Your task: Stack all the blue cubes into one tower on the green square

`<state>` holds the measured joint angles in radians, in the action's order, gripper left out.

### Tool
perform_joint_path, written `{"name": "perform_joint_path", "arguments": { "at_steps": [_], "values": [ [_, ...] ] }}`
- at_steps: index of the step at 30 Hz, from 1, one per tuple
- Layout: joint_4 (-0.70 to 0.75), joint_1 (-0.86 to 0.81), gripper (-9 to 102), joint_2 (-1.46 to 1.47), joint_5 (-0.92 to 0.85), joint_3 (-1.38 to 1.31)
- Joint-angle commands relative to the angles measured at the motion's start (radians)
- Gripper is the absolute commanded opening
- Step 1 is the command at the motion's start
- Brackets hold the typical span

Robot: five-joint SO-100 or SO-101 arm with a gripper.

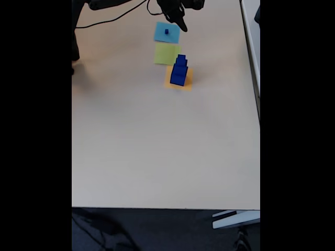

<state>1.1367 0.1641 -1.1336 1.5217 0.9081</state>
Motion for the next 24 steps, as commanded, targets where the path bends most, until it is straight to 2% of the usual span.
{"name": "perform_joint_path", "arguments": {
  "at_steps": [1,5,7,14,24],
  "values": [
    [0.04,-0.051,23,-0.115,-0.02,-0.064],
    [0.077,-0.107,24,-0.138,-0.058,-0.063],
    [0.097,-0.13,30,-0.143,-0.074,-0.069],
    [0.132,-0.192,34,-0.15,-0.141,-0.092],
    [0.143,-0.232,34,-0.161,-0.117,-0.038]
  ]
}}
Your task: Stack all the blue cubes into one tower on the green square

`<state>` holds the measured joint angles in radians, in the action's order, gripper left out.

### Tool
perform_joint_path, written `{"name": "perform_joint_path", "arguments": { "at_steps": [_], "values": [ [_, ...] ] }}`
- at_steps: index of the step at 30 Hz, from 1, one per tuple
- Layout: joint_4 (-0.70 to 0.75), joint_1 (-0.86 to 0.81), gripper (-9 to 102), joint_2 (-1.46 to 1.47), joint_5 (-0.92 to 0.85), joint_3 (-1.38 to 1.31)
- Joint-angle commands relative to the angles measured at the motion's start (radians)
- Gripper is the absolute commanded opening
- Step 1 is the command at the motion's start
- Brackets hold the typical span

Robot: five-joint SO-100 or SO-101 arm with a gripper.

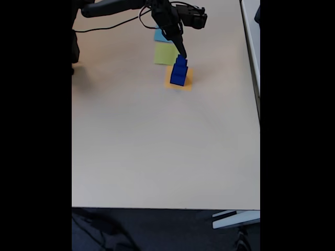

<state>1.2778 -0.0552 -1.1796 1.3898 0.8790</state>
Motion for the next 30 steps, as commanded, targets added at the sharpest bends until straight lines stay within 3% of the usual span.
{"name": "perform_joint_path", "arguments": {
  "at_steps": [1,30],
  "values": [
    [0.002,-0.015,34,-0.118,0.018,0.0],
    [0.008,-0.064,34,0.067,-0.069,-0.121]
  ]
}}
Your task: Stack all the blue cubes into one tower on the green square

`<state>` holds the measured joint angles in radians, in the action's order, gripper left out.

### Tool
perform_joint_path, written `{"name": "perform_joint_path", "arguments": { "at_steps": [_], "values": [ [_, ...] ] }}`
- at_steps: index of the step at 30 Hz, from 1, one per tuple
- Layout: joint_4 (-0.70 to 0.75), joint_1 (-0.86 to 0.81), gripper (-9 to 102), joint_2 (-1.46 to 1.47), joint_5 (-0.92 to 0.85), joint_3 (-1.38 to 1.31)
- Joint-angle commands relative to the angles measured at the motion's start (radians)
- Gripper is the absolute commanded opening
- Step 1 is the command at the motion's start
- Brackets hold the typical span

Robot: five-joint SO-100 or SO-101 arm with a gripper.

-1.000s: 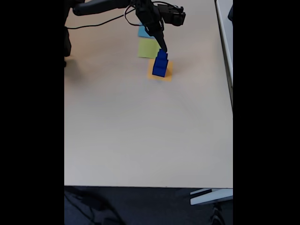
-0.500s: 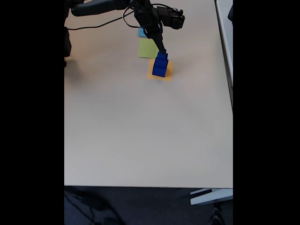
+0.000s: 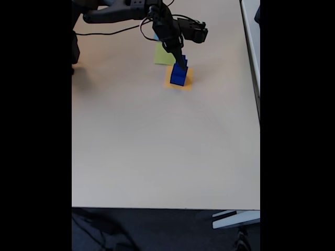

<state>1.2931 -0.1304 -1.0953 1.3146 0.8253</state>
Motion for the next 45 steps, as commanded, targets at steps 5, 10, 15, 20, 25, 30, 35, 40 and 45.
{"name": "perform_joint_path", "arguments": {
  "at_steps": [5,10,15,20,25,30,35,40,45],
  "values": [
    [-0.005,0.021,34,-0.002,0.018,-0.084],
    [-0.003,0.023,34,0.021,0.015,-0.107],
    [0.0,0.031,33,0.04,0.02,-0.12],
    [0.005,0.034,30,0.038,0.025,-0.117],
    [0.005,0.035,25,0.038,0.029,-0.104],
    [0.005,0.038,23,0.035,0.038,-0.097],
    [0.005,0.038,22,0.034,0.038,-0.081],
    [0.009,0.037,22,0.031,0.031,-0.067],
    [0.009,0.026,22,0.031,0.009,-0.049]
  ]
}}
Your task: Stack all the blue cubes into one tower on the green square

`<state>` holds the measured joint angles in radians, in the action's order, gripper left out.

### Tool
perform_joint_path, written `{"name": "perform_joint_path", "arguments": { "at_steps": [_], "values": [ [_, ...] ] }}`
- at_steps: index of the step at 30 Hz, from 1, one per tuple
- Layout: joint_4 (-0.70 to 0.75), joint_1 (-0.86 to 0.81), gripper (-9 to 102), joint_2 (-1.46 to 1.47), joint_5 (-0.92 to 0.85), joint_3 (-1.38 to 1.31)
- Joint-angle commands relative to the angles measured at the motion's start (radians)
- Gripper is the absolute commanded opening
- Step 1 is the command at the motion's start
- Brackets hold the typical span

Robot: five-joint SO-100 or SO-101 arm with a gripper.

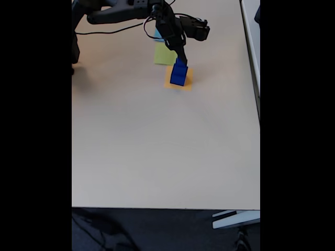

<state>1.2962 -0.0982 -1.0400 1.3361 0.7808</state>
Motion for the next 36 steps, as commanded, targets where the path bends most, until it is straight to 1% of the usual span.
{"name": "perform_joint_path", "arguments": {
  "at_steps": [1,6,11,16,24,26,29,31,36],
  "values": [
    [0.006,-0.008,22,-0.026,-0.017,-0.002],
    [0.014,-0.017,21,-0.031,-0.034,0.0],
    [0.017,-0.018,12,-0.037,-0.035,0.0],
    [0.017,-0.018,6,-0.037,-0.029,0.0],
    [0.029,-0.006,3,-0.08,-0.023,-0.006],
    [0.091,0.009,3,-0.08,0.005,-0.066],
    [0.265,0.032,1,0.009,0.038,-0.324],
    [0.348,0.046,0,0.055,0.069,-0.445],
    [0.362,0.089,0,0.086,0.14,-0.483]
  ]
}}
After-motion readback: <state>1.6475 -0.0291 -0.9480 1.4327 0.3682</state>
